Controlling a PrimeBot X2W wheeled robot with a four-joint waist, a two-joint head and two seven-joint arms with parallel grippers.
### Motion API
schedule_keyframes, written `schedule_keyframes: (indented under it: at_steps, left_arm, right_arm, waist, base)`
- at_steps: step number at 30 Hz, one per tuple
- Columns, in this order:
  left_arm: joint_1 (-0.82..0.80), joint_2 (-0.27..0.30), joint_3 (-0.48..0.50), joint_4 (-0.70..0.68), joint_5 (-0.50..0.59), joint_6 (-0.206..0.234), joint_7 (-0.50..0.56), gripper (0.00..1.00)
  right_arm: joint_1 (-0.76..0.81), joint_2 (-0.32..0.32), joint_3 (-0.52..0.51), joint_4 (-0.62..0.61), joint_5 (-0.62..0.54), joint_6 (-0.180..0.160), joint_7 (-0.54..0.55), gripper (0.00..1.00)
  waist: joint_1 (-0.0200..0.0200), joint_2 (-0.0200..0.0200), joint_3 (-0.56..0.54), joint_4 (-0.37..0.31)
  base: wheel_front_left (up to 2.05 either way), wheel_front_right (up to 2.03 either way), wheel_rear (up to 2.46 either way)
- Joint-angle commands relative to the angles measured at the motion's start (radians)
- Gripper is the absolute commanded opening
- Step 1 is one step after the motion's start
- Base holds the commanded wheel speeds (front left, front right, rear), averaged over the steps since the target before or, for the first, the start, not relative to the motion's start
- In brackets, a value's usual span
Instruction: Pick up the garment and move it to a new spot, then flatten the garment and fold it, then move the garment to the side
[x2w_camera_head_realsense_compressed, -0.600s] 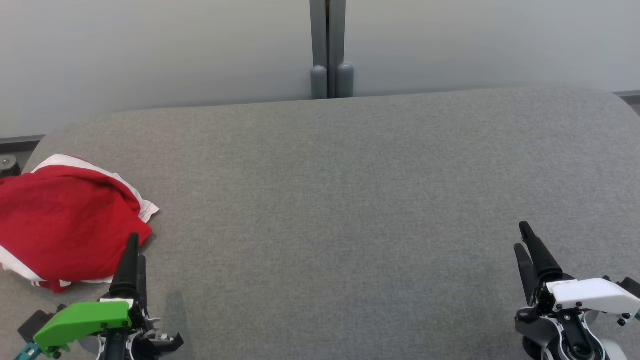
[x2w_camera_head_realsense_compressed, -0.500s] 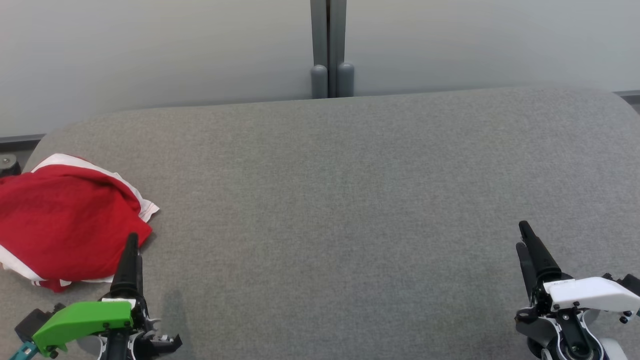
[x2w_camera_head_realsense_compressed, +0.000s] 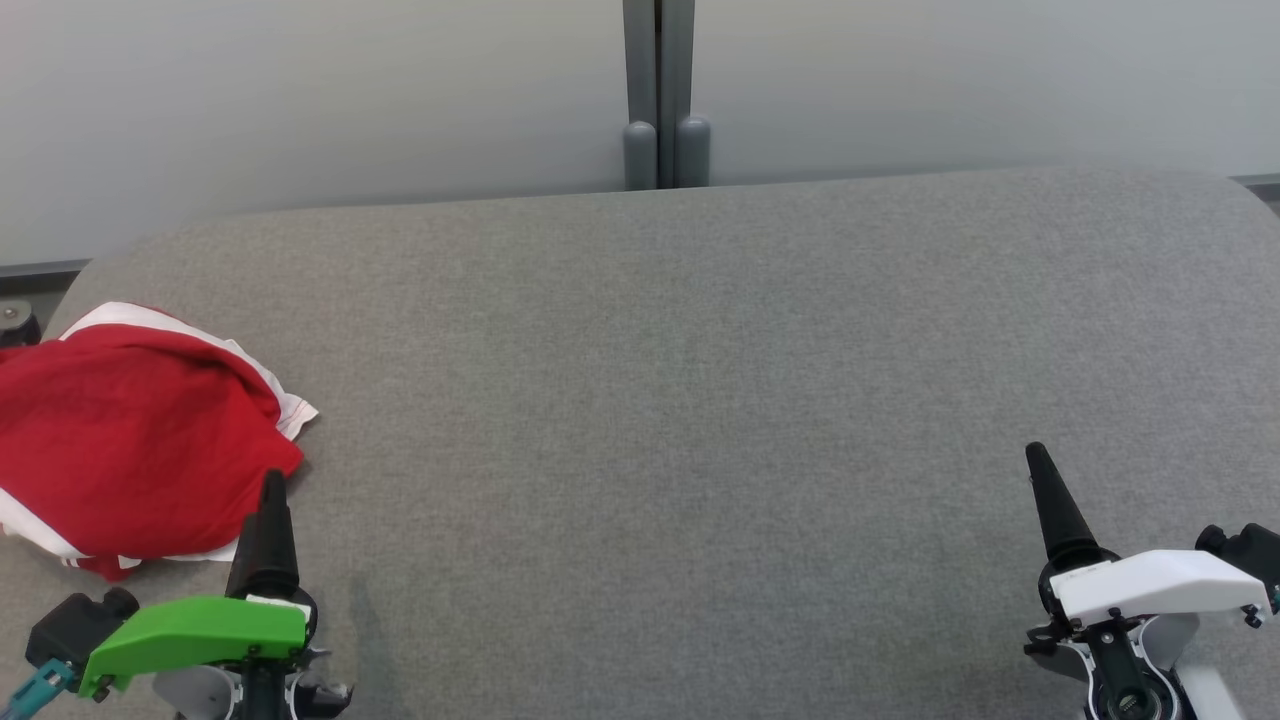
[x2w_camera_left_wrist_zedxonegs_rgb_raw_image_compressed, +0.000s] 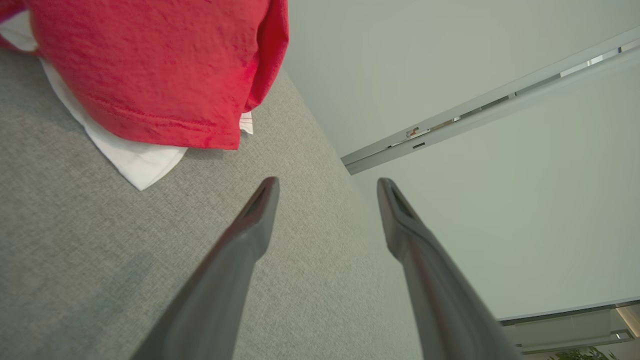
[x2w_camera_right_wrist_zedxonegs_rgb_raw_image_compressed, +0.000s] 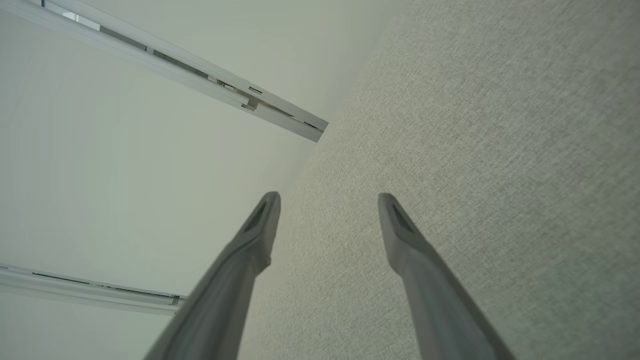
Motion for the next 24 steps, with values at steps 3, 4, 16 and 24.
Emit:
schedule_keyframes:
  at_steps: [3, 4, 16, 24]
  left_arm:
    - [-0.009, 0.013, -0.010, -0.007, 0.087, -0.008, -0.017, 1.00]
    - [-0.008, 0.015, -0.014, -0.005, 0.111, -0.006, -0.022, 1.00]
    - [-0.006, 0.047, -0.082, 0.031, 0.332, 0.044, -0.064, 1.00]
    - [-0.007, 0.063, -0.112, 0.048, 0.425, 0.068, -0.089, 1.00]
  right_arm:
    - [-0.021, -0.002, -0.007, -0.018, -0.089, 0.000, -0.019, 1.00]
    - [-0.022, -0.001, -0.009, -0.020, -0.110, 0.000, -0.023, 1.00]
    - [-0.027, 0.005, -0.010, -0.037, -0.315, 0.000, -0.066, 1.00]
    - [-0.031, 0.005, 0.007, -0.039, -0.414, 0.000, -0.091, 1.00]
  waist:
    - [0.0000, -0.0001, 0.001, -0.001]
    - [0.0000, -0.0001, 0.002, -0.001]
    - [0.0000, -0.0001, 0.005, 0.003]
    - [0.0000, -0.0001, 0.011, 0.008]
  base:
    - [0.00, 0.00, 0.00]
    - [0.00, 0.00, 0.00]
    - [0.00, 0.00, 0.00]
    - [0.00, 0.00, 0.00]
